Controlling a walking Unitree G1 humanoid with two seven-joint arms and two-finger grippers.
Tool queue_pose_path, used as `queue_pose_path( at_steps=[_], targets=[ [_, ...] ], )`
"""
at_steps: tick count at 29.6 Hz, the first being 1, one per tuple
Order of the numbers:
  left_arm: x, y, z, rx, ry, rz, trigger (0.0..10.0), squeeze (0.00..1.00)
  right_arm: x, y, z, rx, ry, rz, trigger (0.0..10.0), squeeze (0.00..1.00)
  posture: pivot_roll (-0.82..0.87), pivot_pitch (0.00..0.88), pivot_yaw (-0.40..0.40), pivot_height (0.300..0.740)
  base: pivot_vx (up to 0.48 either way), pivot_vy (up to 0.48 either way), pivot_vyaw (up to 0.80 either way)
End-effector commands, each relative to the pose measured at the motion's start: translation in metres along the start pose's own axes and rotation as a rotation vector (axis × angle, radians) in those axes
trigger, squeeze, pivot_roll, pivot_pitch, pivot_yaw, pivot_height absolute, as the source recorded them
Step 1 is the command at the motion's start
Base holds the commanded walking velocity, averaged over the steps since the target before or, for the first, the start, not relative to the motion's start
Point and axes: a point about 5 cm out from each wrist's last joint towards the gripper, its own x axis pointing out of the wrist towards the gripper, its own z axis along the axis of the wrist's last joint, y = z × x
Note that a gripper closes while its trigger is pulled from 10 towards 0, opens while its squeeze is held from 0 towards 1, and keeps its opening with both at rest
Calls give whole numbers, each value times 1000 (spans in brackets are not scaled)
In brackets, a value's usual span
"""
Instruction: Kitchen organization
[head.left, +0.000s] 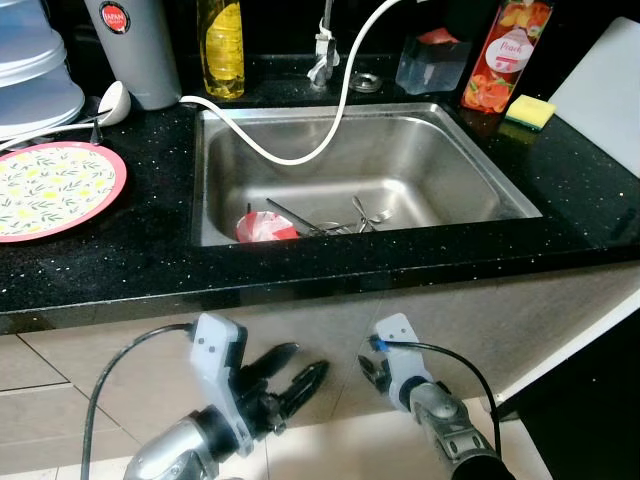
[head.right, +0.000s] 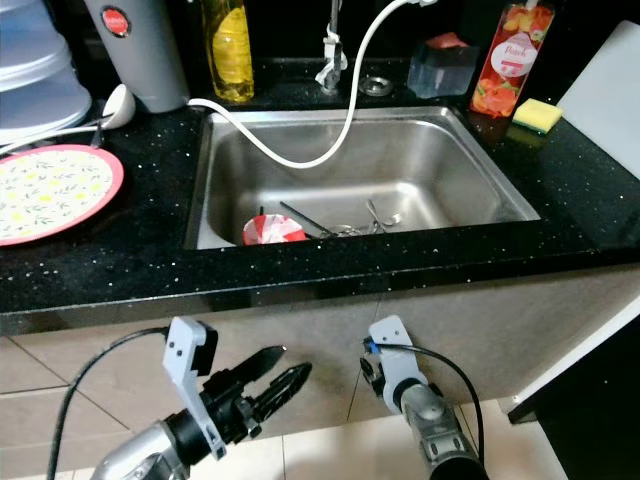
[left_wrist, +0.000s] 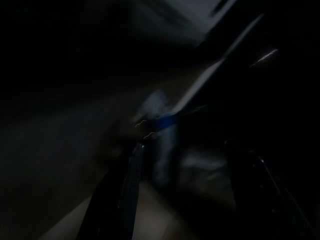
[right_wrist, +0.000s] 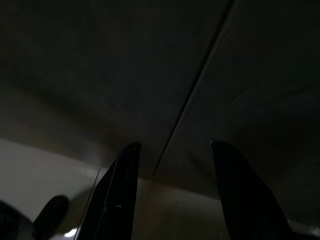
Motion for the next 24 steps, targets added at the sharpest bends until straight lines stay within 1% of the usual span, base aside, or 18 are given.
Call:
queue_pose_path(
  at_steps=[1,2,3,4,5,7,8,9,10,11,13,14,15,17,19,20,23,24],
  targets=[
    [-2,-6,12,4,-31,-64,10000,0,-1,-2,1,11,1,-1,10000,0,151,0,-35,740,0,0,0],
    [-1,-9,24,3,-90,-91,10000,0,-1,-3,3,10,-5,-2,10000,0,151,0,-35,740,0,0,0],
    [4,-11,51,40,-229,-101,10000,0,0,-4,3,12,-4,-10,10000,0,151,0,-33,740,0,0,0],
    [4,-11,51,40,-229,-101,10000,0,0,-4,3,12,-4,-10,10000,0,151,0,-33,740,0,0,0],
    [6,-8,67,88,-293,-73,10000,0,0,-4,2,14,3,-14,10000,0,152,0,-38,740,0,0,0],
    [6,-8,67,88,-293,-73,10000,0,0,-4,2,14,3,-14,10000,0,152,0,-38,740,0,0,0],
    [8,-5,77,119,-331,-52,10000,0,1,-3,1,16,9,-16,10000,0,155,0,-42,740,0,0,0],
    [8,11,91,210,-367,76,10000,0,1,-1,0,7,16,-5,10000,0,161,0,-56,740,0,0,0],
    [4,32,107,298,-410,247,10000,0,1,2,-1,-2,20,6,10000,0,159,0,-62,740,0,0,0],
    [4,32,107,298,-410,247,10000,0,1,2,-1,-2,20,6,10000,0,159,0,-62,740,0,0,0],
    [-22,78,140,464,-495,648,10000,0,2,5,2,-16,20,21,10000,0,155,0,-73,740,0,0,0],
    [-35,90,149,519,-513,763,10000,0,2,5,4,-20,17,23,10000,0,153,0,-73,740,0,0,0],
    [-35,90,149,519,-513,763,10000,0,2,5,4,-20,17,23,10000,0,153,0,-73,740,0,0,0],
    [-59,107,166,595,-529,925,10000,0,3,2,7,-29,13,19,10000,0,141,0,-73,740,0,0,0],
    [-59,107,166,595,-529,925,10000,0,3,2,7,-29,13,19,10000,0,141,0,-73,740,0,0,0],
    [-68,114,171,619,-530,989,10000,0,4,0,8,-33,9,15,10000,0,130,0,-71,740,0,0,0],
    [-74,120,175,638,-526,1046,10000,0,4,-1,10,-35,5,11,10000,0,117,0,-67,740,0,0,0],
    [-80,127,176,664,-502,1113,10000,0,3,-3,10,-36,0,3,10000,0,106,0,-64,740,0,0,0]
  ],
)
